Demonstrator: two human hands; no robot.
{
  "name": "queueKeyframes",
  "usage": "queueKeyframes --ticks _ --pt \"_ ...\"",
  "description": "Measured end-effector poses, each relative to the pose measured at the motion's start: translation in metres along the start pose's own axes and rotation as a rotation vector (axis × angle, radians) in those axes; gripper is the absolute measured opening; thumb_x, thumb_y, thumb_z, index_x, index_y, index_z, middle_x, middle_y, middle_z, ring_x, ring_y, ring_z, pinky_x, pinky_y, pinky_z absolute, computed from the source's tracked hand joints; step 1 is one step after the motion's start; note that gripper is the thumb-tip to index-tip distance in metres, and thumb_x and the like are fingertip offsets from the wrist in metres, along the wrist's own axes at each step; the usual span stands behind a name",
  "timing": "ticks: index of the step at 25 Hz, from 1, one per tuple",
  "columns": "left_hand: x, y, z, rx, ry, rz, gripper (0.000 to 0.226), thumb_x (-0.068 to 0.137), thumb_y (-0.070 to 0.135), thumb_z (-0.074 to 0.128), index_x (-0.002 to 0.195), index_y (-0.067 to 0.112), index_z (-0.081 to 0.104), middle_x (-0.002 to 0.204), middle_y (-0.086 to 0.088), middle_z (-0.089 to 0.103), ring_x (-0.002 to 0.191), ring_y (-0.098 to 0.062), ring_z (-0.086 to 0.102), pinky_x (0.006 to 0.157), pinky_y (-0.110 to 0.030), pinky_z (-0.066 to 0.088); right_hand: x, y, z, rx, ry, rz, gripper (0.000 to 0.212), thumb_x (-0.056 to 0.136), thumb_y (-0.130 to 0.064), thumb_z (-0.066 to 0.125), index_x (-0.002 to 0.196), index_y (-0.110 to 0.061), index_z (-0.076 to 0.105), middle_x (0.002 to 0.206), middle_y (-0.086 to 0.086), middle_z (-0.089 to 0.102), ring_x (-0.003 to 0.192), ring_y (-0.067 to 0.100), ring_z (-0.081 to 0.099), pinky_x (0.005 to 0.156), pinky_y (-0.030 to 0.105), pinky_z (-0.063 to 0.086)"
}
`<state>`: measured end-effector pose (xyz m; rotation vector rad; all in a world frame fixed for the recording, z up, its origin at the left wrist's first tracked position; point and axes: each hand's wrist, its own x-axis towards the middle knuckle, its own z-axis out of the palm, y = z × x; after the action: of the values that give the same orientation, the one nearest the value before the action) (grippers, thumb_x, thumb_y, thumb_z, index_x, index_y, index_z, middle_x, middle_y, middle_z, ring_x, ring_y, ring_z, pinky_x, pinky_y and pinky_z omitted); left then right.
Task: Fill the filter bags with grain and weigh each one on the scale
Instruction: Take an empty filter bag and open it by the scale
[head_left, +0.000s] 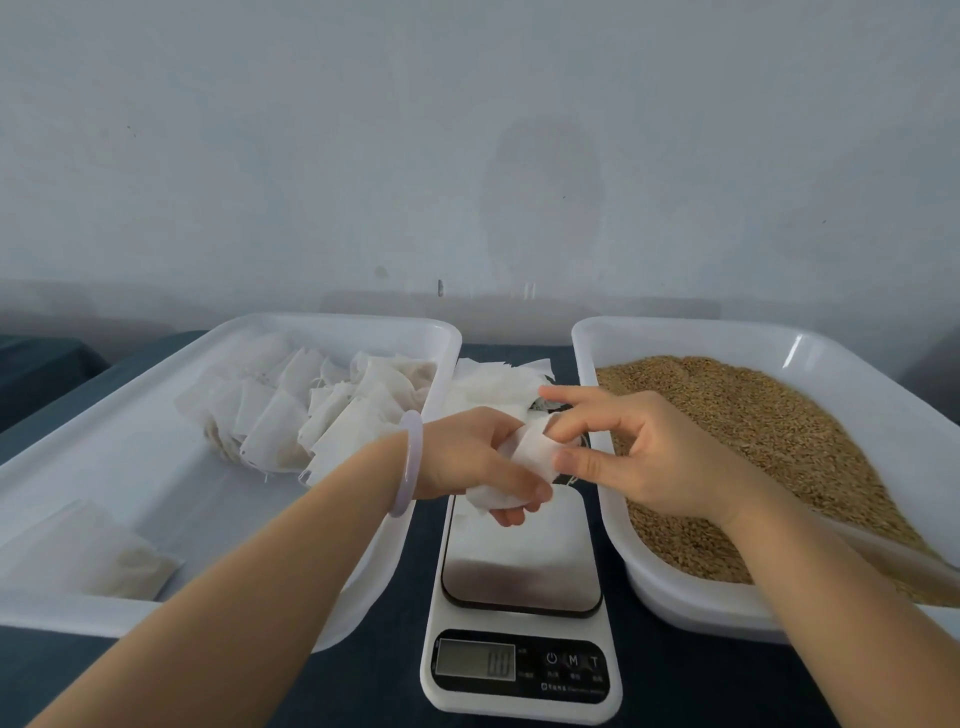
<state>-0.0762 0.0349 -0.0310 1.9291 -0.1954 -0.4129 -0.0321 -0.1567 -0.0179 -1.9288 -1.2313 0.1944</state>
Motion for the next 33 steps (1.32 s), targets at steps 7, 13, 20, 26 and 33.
queueKeyframes --ticks 7,13,20,26,33 --pt "-0.001 0.002 0.006 0.017 0.052 0.013 0.024 0.067 0.022 0.074 0.085 0.014 0.060 0.075 0.001 0.060 0.066 -0.013 0.060 0.057 -0.025 0.052 -0.054 0.049 -0.082 -0.449 -0.068 0.570 0.018 0.082 -0.036 0.067 0.098 -0.035 0.061 0.109 -0.017 0.063 0.100 0.001 0.058 0.094 0.025 0.046" --pt "0.001 0.003 0.009 0.036 0.127 0.019 0.022 0.077 0.032 0.073 0.085 0.020 0.057 0.071 0.006 0.058 0.062 -0.008 0.057 0.057 -0.028 0.051 -0.117 0.080 -0.115 -0.451 -0.078 0.829 0.038 0.061 -0.045 0.081 0.093 -0.035 0.064 0.097 -0.016 0.065 0.092 0.003 0.061 0.089 0.027 0.048" --pt "0.004 0.002 0.007 -0.119 0.242 0.069 0.051 0.068 0.038 0.065 0.098 -0.003 0.062 0.076 -0.007 0.059 0.064 -0.016 0.055 0.053 -0.027 0.049 -0.118 0.097 -0.101 -0.500 -0.039 0.756 0.028 0.073 -0.036 0.078 0.090 -0.044 0.057 0.098 -0.023 0.059 0.092 -0.001 0.056 0.083 0.019 0.042" --pt "0.003 -0.001 0.006 -0.163 0.251 0.134 0.025 0.073 0.027 0.076 0.077 0.012 0.058 0.060 -0.001 0.062 0.055 -0.015 0.057 0.055 -0.026 0.051 -0.119 0.094 -0.098 -0.597 0.014 0.731 0.018 0.080 -0.036 0.071 0.092 -0.039 0.057 0.107 -0.015 0.062 0.096 0.002 0.055 0.090 0.027 0.045" --pt "0.001 0.002 0.009 -0.134 0.289 0.127 0.026 0.074 0.032 0.076 0.080 0.013 0.058 0.063 -0.001 0.063 0.056 -0.014 0.059 0.056 -0.026 0.050 -0.110 0.085 -0.091 -1.099 0.120 0.459 0.034 0.089 -0.039 0.053 0.121 -0.050 0.051 0.119 -0.027 0.045 0.130 0.009 0.029 0.109 0.041 -0.020"
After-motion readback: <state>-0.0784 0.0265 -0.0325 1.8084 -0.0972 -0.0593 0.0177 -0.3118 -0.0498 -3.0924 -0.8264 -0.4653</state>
